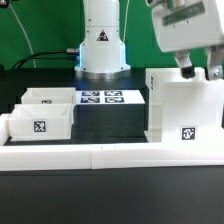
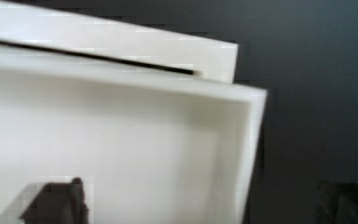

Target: Assemble drawer

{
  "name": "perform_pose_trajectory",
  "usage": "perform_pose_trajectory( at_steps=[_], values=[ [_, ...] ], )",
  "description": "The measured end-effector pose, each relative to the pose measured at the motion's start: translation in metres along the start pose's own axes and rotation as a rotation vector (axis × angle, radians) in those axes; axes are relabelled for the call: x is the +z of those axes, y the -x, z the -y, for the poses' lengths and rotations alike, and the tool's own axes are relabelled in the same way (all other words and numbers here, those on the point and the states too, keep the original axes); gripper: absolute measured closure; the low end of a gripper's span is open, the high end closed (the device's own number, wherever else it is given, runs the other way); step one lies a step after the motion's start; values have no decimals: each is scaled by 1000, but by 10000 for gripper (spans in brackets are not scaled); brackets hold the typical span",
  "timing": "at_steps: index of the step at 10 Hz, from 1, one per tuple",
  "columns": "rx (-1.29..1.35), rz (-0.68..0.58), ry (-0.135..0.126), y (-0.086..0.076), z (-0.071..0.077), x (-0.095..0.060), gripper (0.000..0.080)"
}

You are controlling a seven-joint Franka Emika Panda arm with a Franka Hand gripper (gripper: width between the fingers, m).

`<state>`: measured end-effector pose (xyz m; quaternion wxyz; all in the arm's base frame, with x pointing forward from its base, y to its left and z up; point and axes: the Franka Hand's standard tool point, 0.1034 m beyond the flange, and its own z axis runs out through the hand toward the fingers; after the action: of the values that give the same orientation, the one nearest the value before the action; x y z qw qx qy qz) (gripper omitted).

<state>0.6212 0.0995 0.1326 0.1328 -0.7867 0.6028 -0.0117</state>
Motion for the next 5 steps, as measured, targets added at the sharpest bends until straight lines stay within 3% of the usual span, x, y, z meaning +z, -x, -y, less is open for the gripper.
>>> perform_pose_trajectory(
  at_steps=[3,4,5],
  values=[
    [-222,8,7,-17,-17,-24,151],
    [-200,-1,-9,-22,-20,-26,151],
    [-212,1,-6,-20,-20,-24,151]
  ],
)
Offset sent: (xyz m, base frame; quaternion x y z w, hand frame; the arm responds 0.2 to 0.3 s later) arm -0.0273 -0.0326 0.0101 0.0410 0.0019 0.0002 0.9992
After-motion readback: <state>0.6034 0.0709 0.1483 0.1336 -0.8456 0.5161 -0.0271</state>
